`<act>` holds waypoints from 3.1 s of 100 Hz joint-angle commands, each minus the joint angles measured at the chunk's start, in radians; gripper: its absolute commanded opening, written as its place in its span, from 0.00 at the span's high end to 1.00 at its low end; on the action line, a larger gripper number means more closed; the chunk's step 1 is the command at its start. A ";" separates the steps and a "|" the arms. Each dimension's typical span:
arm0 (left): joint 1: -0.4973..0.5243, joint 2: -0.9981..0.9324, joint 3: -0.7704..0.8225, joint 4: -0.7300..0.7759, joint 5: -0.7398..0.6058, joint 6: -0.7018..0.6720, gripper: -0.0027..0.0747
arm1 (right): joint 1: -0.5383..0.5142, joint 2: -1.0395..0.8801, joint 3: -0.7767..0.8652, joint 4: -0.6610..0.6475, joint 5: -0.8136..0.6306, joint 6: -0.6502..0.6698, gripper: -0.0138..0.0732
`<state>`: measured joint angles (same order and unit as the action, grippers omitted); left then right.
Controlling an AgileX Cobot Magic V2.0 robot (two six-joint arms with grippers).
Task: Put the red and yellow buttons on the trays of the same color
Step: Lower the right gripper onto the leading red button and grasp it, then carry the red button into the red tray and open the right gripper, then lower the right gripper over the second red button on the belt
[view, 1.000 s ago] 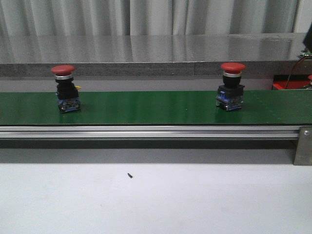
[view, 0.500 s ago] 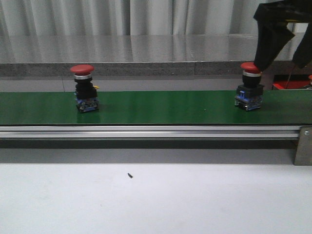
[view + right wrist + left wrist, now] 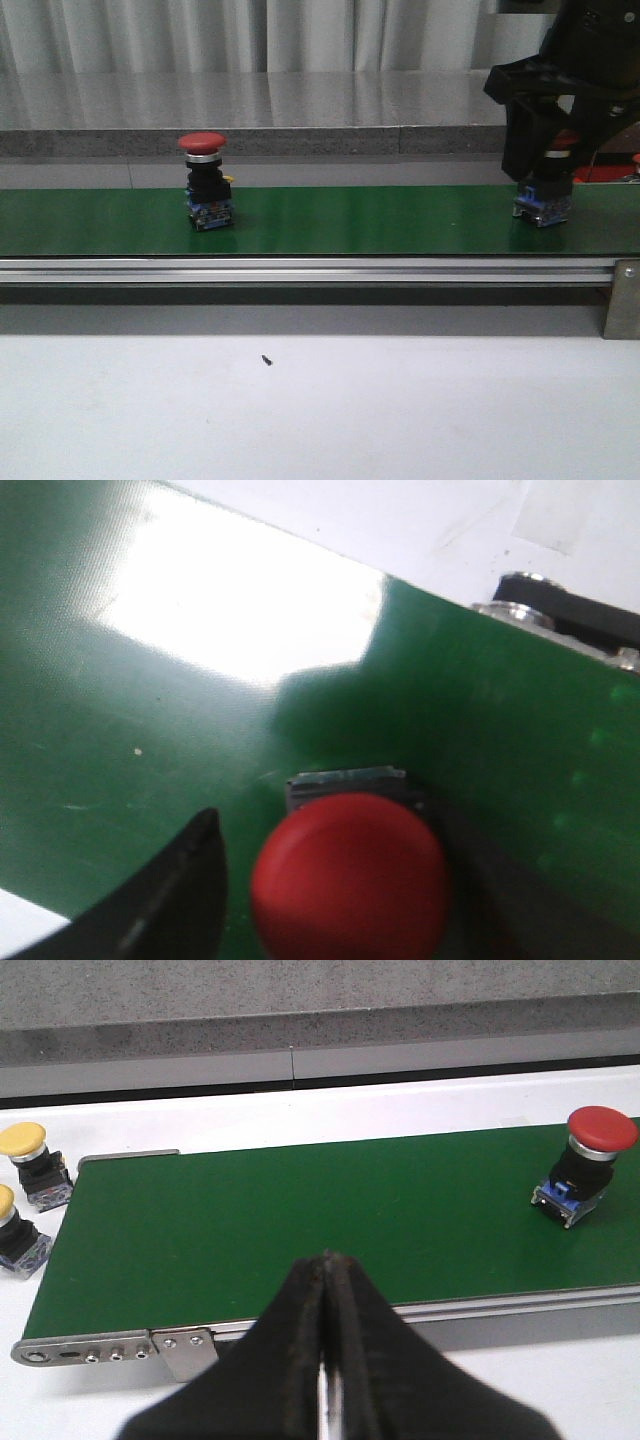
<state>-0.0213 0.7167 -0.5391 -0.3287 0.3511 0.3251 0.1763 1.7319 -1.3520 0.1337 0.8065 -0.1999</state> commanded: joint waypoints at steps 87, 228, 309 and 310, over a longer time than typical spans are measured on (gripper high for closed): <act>-0.007 -0.005 -0.027 -0.018 -0.074 0.001 0.99 | -0.598 0.105 -0.374 0.050 0.098 -0.009 0.53; -0.007 -0.005 -0.027 -0.018 -0.073 0.001 0.99 | -0.605 0.147 -0.455 0.163 0.079 -0.040 0.21; -0.007 -0.005 -0.027 -0.018 -0.046 0.001 0.99 | -0.100 -0.123 -0.203 0.118 0.289 -0.120 0.22; -0.007 -0.005 -0.027 -0.018 -0.046 0.001 0.99 | -0.096 -0.123 -0.201 0.111 0.295 -0.120 0.22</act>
<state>-0.0213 0.7167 -0.5391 -0.3314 0.3642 0.3268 0.0390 1.6583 -1.5507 0.2680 1.0857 -0.3051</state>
